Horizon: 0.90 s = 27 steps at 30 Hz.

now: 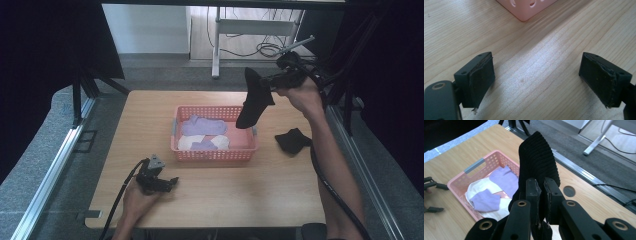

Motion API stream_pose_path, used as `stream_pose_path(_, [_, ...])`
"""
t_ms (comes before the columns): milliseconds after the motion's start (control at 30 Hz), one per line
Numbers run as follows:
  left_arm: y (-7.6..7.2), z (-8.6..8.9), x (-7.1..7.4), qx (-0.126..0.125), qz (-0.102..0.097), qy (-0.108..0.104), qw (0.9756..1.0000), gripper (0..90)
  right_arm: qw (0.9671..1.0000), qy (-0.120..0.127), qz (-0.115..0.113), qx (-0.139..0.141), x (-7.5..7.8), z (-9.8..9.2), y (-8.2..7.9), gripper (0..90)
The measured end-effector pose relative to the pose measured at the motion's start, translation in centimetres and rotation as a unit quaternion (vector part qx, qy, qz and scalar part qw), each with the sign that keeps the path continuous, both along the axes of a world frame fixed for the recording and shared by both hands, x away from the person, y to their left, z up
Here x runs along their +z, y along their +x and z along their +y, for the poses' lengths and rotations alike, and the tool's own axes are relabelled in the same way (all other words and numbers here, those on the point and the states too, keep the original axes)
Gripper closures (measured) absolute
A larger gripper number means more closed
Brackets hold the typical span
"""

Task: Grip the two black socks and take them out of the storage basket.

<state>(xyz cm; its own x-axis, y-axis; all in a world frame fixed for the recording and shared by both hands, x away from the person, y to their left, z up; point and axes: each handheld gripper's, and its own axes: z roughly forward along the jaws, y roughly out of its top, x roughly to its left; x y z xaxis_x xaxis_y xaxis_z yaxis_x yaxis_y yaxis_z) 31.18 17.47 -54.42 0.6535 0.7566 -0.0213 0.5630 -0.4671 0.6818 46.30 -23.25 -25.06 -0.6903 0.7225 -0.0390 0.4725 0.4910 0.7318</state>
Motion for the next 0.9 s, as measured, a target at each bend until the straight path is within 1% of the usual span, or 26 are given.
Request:
stream_pose_path(167, [0.0,0.0,0.0,0.000,0.000,0.000,1.0000,12.8,0.9998,0.000,-0.004,-0.022,1.0,-1.6,-0.2,83.2])
stream_pose_path(300, [0.0,0.0,0.0,0.000,0.000,0.000,1.0000,12.8,0.9994,-0.002,-0.005,-0.035,1.4,-2.8,-0.3,83.2])
stream_pose_path(500, [0.0,0.0,0.0,0.000,0.000,0.000,1.0000,12.8,0.9984,-0.008,-0.006,-0.056,1.1,-4.7,-0.3,83.2])
stream_pose_path(600, [0.0,0.0,0.0,0.000,0.000,0.000,1.0000,12.8,0.9976,-0.010,-0.008,-0.068,0.5,-5.7,-0.2,83.2])
stream_pose_path(733, [0.0,0.0,0.0,0.000,-0.001,0.000,1.0000,12.8,0.9967,-0.015,-0.003,-0.079,-0.7,-6.9,-0.1,83.2])
stream_pose_path(833, [0.0,0.0,0.0,0.000,-0.001,0.000,1.0000,12.8,0.9957,-0.016,0.002,-0.091,-2.0,-7.8,0.1,83.2])
stream_pose_path(900, [0.0,0.0,0.0,0.001,-0.002,-0.001,1.0000,12.8,0.9948,-0.020,0.007,-0.100,-3.2,-8.5,0.4,83.2])
